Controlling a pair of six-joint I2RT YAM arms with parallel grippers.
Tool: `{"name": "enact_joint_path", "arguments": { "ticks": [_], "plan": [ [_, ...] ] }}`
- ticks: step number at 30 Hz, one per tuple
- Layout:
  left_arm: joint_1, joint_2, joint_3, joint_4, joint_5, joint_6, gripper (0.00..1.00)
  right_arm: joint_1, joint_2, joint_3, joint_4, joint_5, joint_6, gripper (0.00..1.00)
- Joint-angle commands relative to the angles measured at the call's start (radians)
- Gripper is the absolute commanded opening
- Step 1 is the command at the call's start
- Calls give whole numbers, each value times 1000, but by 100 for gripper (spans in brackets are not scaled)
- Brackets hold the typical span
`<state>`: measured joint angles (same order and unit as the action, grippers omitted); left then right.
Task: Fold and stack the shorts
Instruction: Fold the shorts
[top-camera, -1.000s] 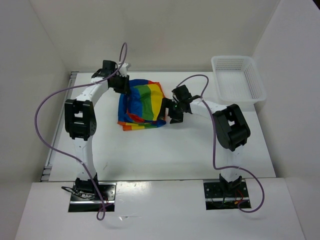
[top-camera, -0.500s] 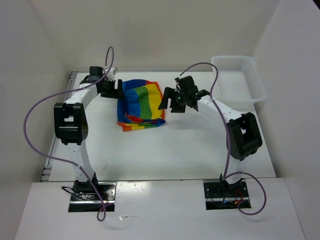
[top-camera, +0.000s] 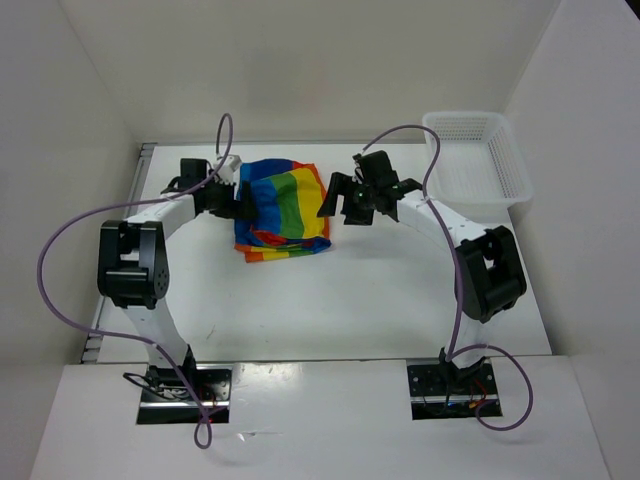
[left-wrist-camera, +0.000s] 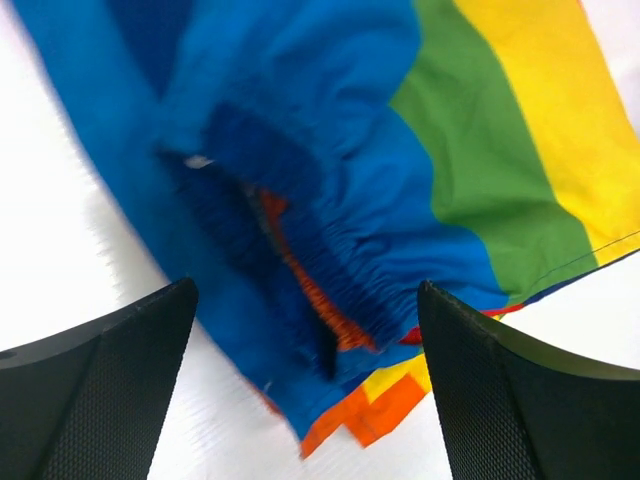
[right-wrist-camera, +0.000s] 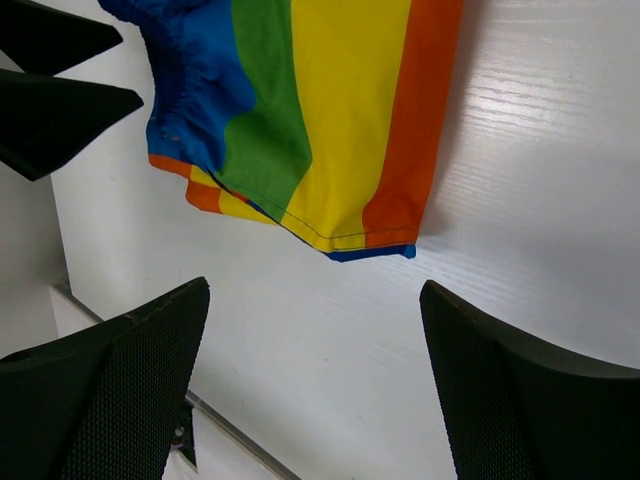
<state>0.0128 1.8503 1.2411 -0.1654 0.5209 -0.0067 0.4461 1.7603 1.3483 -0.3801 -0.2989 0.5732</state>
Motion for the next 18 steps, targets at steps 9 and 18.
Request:
{"name": "enact_joint_path", "arguments": {
  "ticks": [9,18],
  "plan": [
    [-33,161,109,64,-93,7,99,-6,-64,-29,9,-2,11,91],
    [-33,182,153,75,-148,7,21,-6,-70,-78,24,-14,1,91]
  ]
}}
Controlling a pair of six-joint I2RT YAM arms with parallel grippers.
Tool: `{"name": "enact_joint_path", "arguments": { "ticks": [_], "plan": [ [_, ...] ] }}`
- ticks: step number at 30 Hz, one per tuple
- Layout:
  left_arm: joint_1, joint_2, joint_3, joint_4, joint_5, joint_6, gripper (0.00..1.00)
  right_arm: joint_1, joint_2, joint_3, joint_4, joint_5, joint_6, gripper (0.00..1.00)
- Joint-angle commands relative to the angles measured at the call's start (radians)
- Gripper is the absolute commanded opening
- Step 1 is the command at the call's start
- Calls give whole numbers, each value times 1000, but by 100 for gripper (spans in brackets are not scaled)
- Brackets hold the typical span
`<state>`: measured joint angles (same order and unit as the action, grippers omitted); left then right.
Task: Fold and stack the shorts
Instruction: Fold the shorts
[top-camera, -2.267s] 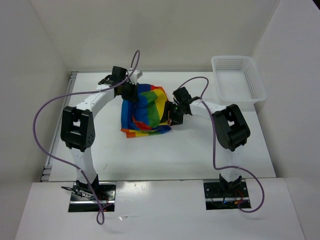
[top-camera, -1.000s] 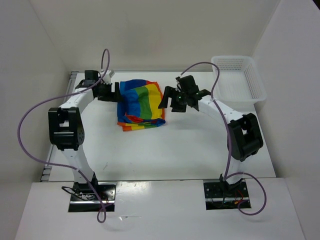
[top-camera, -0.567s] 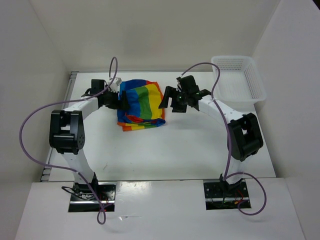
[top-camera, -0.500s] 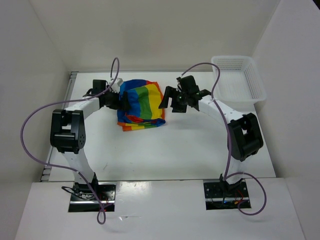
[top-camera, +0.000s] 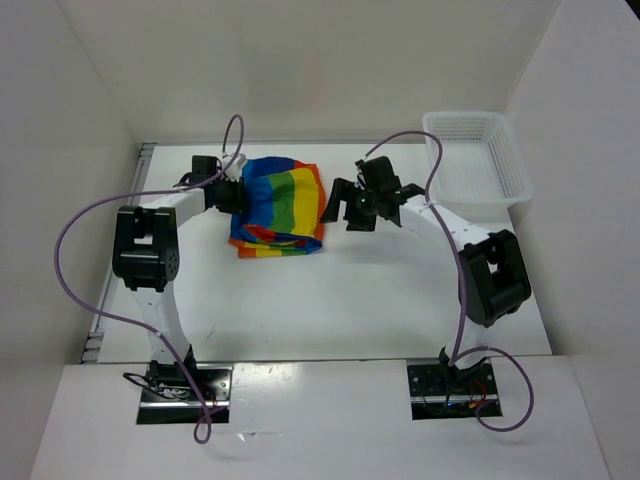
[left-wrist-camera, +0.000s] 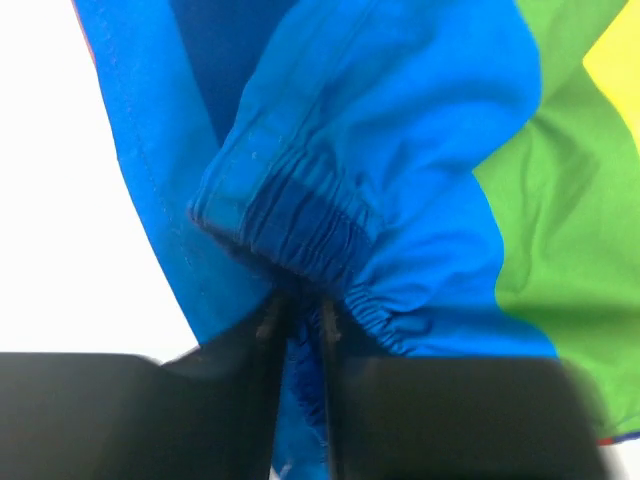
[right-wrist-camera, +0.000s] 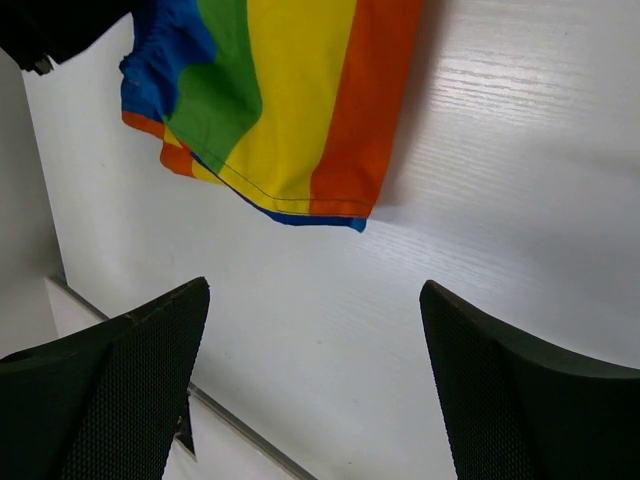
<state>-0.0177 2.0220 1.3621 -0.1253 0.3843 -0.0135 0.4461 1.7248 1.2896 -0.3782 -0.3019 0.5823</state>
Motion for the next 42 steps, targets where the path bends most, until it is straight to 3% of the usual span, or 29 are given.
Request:
{"name": "enact_joint_path", "arguments": {
  "ticks": [1,4,9,12,13,19,22,23,26,27,38,42],
  "plan": [
    [-2,1,22,35,-12,14,16,-6,-25,-29,22,-20,-9,91],
    [-2,-22,22,15,-25,14,1,-6,41,-3,73,-57,2,93],
    [-2,-23,49,-16,-4,14,0,-6,244,112,143,-169,37,93],
    [-2,-14,58,-16,7,14,0,5,344,155,153,-189,47,86],
    [-2,-14,58,-16,7,14,0,15,358,166,162,-177,47,79],
    [-2,4,90,-30,7,14,0,16,392,134,223,-154,66,64],
    [-2,17,118,-54,7,14,0,25,420,134,260,-164,80,49],
    [-2,29,127,-54,17,14,0,25,420,134,260,-175,80,33],
    [7,49,152,-66,18,14,0,46,432,168,219,-131,90,3],
    [7,61,163,-77,18,14,0,55,432,168,208,-103,79,0],
    [26,32,129,-161,96,14,2,55,178,-59,49,63,-54,0],
    [15,-89,19,-204,145,14,28,55,32,-163,-24,116,-93,0]
  ]
}}
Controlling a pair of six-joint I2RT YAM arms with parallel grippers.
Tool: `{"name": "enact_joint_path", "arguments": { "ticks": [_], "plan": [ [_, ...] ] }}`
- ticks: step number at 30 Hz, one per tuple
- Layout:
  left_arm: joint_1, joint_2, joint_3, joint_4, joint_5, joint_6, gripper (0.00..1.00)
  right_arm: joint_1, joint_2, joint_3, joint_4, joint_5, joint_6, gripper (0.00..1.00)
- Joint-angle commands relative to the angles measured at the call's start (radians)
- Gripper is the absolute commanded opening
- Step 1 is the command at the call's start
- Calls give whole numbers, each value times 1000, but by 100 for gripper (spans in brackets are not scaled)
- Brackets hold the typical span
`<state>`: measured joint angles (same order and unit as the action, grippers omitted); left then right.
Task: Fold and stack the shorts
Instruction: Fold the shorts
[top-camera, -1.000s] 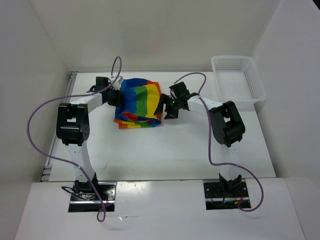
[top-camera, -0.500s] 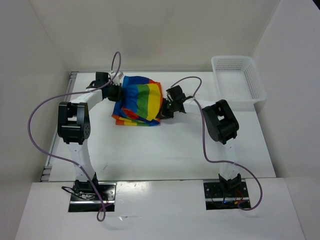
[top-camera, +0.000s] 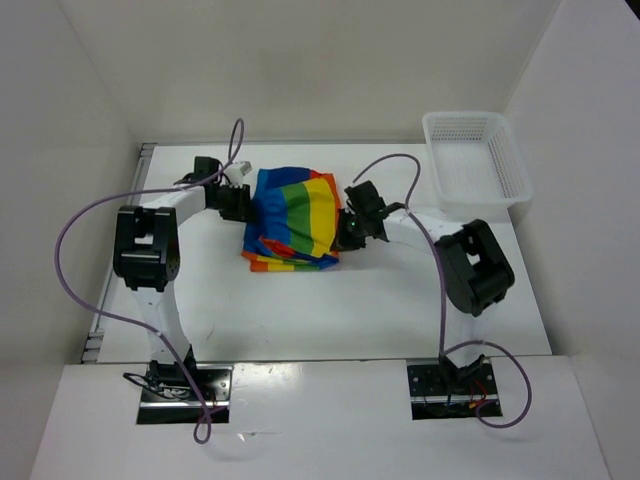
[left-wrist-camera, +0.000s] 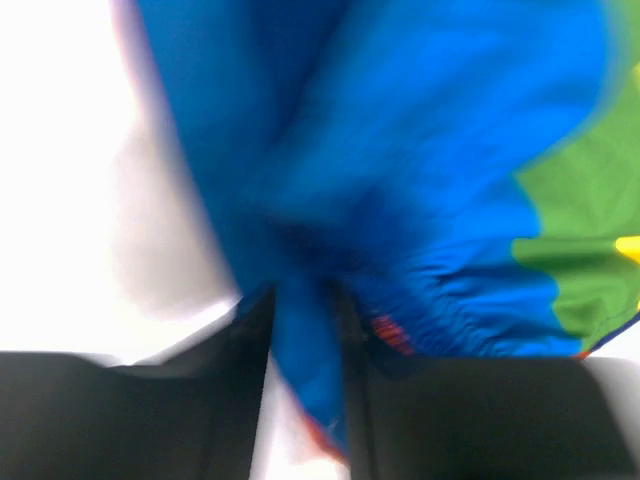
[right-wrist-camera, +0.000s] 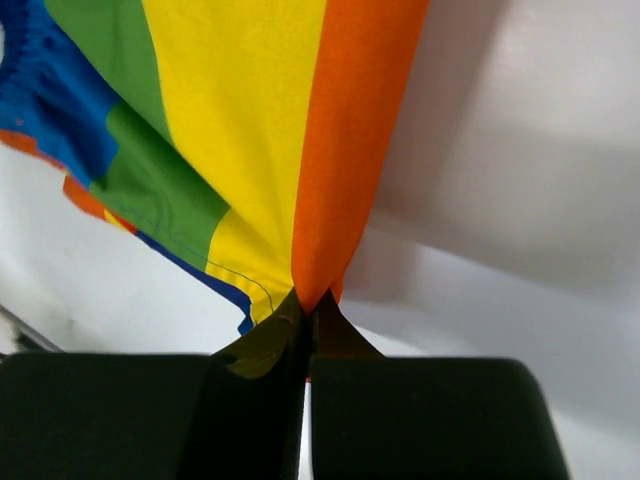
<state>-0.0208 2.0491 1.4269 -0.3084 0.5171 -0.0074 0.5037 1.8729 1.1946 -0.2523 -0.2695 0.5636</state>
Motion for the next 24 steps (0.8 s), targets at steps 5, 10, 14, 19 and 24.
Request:
{"name": "enact_joint_path", "arguments": {
  "ticks": [5,10,14,19,24],
  "plan": [
    [-5,-259,-204,-41,46,7,76,-25,-236,-144,-202,93,-107,86],
    [-5,-357,-177,-92,-28,7,90,-25,-339,-86,-269,157,-107,100],
    [-5,-434,-117,-120,-40,7,96,-48,-420,-35,-315,259,-88,100],
    [-5,-530,-108,-100,-51,7,99,-135,-498,25,-398,358,-31,100],
    [-5,-586,-108,-81,-60,7,99,-206,-509,66,-487,469,-40,100]
  ]
}}
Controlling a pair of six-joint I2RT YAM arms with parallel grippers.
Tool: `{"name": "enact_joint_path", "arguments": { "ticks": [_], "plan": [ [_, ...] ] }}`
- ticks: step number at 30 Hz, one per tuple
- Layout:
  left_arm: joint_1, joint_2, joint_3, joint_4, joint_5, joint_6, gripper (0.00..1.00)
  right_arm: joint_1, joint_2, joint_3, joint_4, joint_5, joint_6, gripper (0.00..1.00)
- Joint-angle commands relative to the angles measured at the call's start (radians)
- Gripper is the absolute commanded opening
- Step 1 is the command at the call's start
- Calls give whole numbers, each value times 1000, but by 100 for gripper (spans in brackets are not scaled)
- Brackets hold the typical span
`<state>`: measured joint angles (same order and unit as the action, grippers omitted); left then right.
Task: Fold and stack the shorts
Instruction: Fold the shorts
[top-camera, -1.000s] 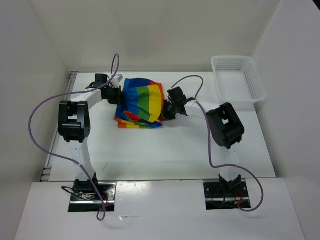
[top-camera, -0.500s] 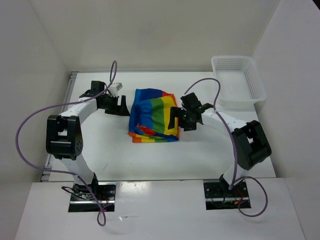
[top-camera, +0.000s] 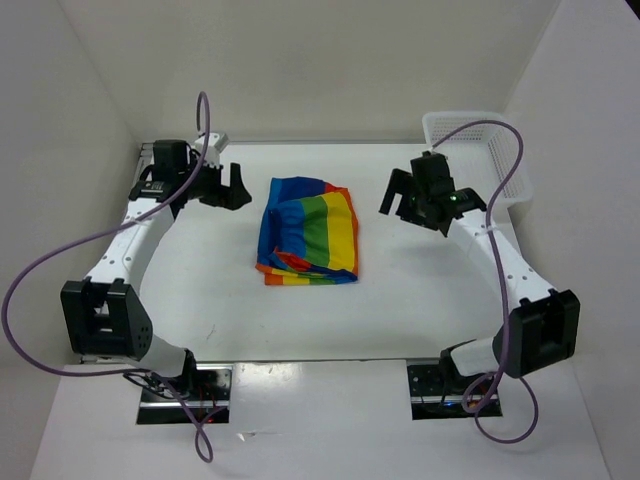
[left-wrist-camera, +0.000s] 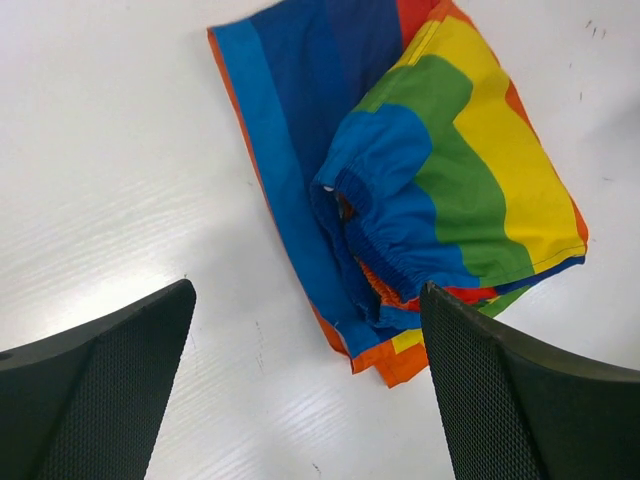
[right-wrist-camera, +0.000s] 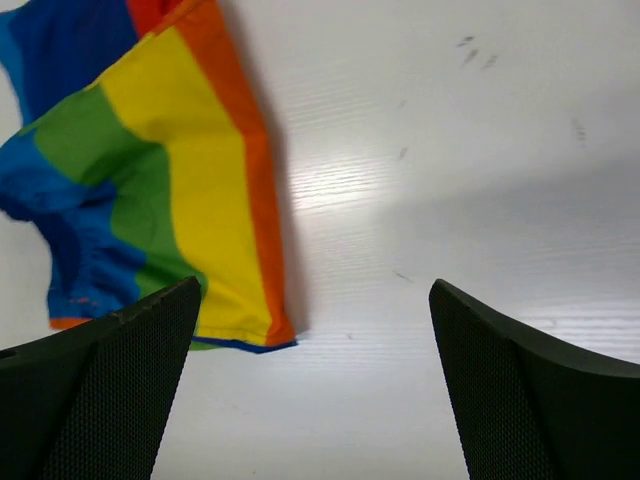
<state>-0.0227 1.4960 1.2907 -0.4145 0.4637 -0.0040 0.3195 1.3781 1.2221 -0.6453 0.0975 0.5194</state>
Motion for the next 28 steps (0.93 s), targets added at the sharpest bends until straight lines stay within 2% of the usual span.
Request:
{"name": "enact_joint_path", "arguments": {
  "ticks": [1,12,21,28],
  "plan": [
    [-3,-33,29,25,4,4,99,-22,-23,39,-111,111,4,100],
    [6,-23,19,16,13,4,99,-97,-129,39,-186,173,-7,100],
    [33,-42,19,-4,-45,4,99,-237,-249,59,-221,237,-65,100],
    [53,-42,39,-15,-74,4,99,-237,-260,59,-209,254,-65,100]
  ]
}}
